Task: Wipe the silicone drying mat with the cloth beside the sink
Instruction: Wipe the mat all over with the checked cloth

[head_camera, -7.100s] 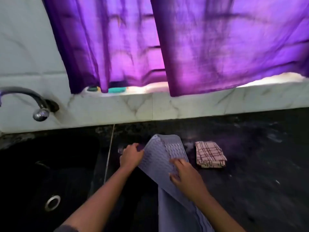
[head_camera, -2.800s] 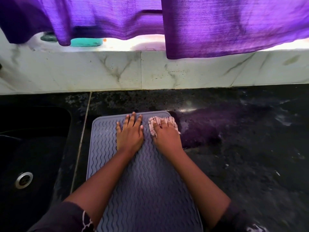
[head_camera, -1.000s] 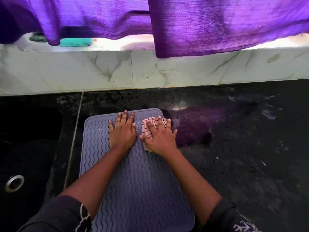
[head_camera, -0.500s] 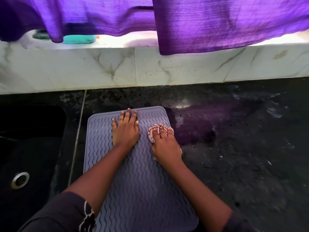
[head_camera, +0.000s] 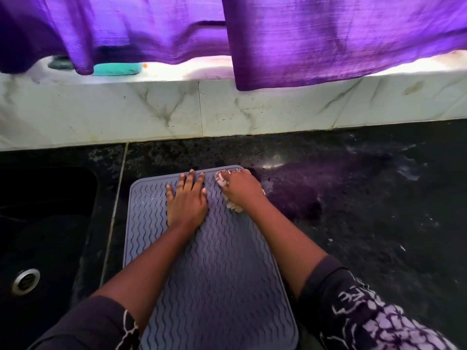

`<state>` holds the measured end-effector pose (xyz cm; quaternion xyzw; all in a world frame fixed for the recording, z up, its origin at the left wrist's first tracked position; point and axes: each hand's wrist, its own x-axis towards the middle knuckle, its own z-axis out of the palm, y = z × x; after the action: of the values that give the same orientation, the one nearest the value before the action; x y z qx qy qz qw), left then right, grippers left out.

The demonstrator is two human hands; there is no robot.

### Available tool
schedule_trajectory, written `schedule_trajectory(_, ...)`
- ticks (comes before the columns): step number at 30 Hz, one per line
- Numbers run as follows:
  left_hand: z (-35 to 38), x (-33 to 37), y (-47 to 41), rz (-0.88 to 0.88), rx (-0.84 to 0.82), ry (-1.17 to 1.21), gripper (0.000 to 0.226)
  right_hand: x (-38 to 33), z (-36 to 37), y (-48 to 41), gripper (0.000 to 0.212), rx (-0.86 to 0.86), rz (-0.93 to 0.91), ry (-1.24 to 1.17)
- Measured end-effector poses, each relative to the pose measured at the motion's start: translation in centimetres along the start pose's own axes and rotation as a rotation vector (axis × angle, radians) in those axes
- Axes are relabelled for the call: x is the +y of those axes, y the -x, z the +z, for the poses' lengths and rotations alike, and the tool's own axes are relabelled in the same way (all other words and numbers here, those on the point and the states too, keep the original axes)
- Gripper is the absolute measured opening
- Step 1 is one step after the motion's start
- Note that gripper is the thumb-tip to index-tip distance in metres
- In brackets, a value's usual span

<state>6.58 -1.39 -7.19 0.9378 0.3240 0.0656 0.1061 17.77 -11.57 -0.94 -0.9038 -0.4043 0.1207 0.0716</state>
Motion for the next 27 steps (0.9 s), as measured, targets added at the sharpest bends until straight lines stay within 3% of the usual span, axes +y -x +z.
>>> schedule_trajectory(6, 0.0, 0.1, 0.0, -0.006, 0.001, -0.001, 0.053, -0.1, 3.0, 8.6, 0.048, 0.032, 0.006, 0.036)
schedule_trajectory(10, -0.1, 0.0, 0.0, 0.004, 0.002, 0.008, 0.053, -0.5, 0.5, 4.7, 0.03, 0.08, 0.069, -0.045)
schedule_trajectory(14, 0.1, 0.0, -0.1, 0.001, 0.008, -0.002, 0.052, -0.9, 1.0, 1.1, 0.046, 0.097, 0.035, -0.027)
schedule_trajectory(17, 0.3, -0.2, -0.2, -0.008, 0.014, -0.008, 0.053, -1.0, 2.0, 1.6, 0.054, 0.071, 0.046, 0.027)
schedule_trajectory(21, 0.4, 0.0, -0.3, -0.013, 0.012, -0.009, 0.053, -0.6, 2.4, 6.3, 0.048, 0.056, 0.02, 0.082)
schedule_trajectory(25, 0.3, 0.1, -0.2, -0.014, 0.015, -0.006, 0.052, -0.4, 1.9, 8.8, 0.032, 0.046, 0.062, -0.067)
schedule_trajectory(27, 0.2, 0.0, -0.3, -0.007, 0.018, -0.006, 0.052, -0.7, 1.9, 7.7, 0.04, 0.116, 0.079, -0.117)
